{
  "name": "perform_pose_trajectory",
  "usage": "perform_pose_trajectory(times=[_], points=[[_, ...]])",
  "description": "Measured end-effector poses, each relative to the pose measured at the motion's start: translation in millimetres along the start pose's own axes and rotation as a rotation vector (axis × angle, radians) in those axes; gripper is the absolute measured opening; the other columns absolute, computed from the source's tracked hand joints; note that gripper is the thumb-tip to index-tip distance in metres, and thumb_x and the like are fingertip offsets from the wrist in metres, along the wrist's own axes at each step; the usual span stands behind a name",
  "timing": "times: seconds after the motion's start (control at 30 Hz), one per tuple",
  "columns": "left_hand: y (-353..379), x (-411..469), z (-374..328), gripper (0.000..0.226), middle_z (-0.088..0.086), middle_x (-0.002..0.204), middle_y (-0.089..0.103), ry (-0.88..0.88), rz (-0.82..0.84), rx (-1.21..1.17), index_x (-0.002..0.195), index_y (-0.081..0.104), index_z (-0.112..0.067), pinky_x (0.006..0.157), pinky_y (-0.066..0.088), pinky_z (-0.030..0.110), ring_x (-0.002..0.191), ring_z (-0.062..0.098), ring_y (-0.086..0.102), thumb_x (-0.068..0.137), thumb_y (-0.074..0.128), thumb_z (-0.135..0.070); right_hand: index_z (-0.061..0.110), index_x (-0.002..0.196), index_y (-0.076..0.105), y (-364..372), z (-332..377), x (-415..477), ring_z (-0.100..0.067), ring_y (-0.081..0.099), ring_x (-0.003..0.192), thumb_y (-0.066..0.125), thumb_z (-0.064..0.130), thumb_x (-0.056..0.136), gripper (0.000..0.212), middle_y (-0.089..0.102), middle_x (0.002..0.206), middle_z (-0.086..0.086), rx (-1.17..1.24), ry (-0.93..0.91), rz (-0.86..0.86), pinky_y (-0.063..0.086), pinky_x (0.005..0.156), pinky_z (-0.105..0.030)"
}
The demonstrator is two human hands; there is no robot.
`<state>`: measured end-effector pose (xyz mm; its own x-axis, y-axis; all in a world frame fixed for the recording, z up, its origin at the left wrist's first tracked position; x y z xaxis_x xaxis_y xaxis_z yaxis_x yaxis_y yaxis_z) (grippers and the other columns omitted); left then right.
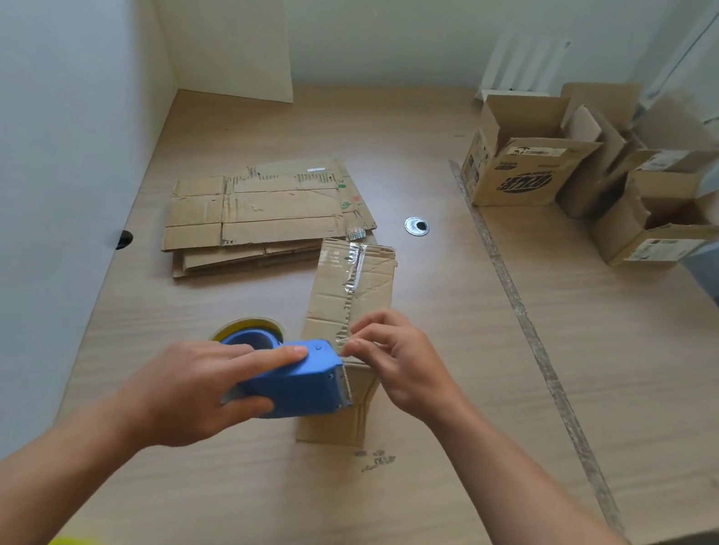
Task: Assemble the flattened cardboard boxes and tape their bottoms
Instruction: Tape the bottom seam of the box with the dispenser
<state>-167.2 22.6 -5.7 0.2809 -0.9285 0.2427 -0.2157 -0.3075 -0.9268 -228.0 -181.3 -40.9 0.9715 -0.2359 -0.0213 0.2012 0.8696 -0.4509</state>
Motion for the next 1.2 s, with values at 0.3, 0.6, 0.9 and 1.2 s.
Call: perform_pose_trajectory(times=[0.3, 0.6, 0.9, 1.2], points=[[15, 9, -3, 0.070, -0.022, 0.125, 0.063, -0.067, 0.144, -0.102, 0.142, 0.010, -0.069, 0.075, 0.042, 0.012, 0.091, 0.007, 0.063, 0.088, 0.051, -0.054, 0.020, 0.081, 0.072, -9, -20, -14, -0.005, 0.054, 0.102, 0.069, 0.018, 0.093, 0.013, 0.051, 0.106, 0.007, 0.033, 0.093, 0.005, 0.042, 0.090, -0.014], [10, -2, 36, 0.063, -0.033, 0.126, 0.056, -0.333, 0.395, -0.292, 0.126, 0.016, -0.083, 0.086, 0.045, 0.015, 0.105, -0.006, 0.056, 0.083, 0.055, -0.061, 0.025, 0.075, 0.072, -34, -56, -29, 0.003, 0.054, 0.100, 0.063, 0.020, 0.097, 0.025, 0.052, 0.109, 0.004, 0.123, 0.239, -0.025, 0.037, 0.087, -0.010], [-10, 12, 56, 0.056, -0.029, 0.123, 0.061, -0.489, 0.579, -0.340, 0.125, 0.048, -0.064, 0.092, 0.050, 0.029, 0.106, -0.006, 0.059, 0.070, 0.058, -0.067, 0.024, 0.071, 0.070, -35, -75, -35, -0.005, 0.054, 0.089, 0.059, 0.027, 0.100, 0.031, 0.055, 0.106, -0.003, 0.170, 0.355, -0.162, 0.039, 0.075, -0.016], [-7, 43, 58, 0.052, -0.020, 0.118, 0.064, -0.610, 0.714, -0.270, 0.119, 0.054, -0.059, 0.099, 0.047, 0.040, 0.105, 0.005, 0.060, 0.067, 0.058, -0.055, 0.018, 0.064, 0.067, -17, -96, -41, -0.014, 0.051, 0.061, 0.064, 0.034, 0.096, 0.036, 0.057, 0.069, -0.014, 0.220, 0.500, -0.271, 0.035, 0.062, -0.028]])
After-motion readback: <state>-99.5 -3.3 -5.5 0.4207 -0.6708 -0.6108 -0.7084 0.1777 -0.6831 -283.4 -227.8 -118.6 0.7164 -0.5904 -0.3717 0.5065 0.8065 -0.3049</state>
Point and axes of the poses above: each hand's wrist, its own x-axis towards the middle knuckle, its own y-axis out of the palm, z = x × y, the point moved 7 cm from there along x, towards the middle knuckle
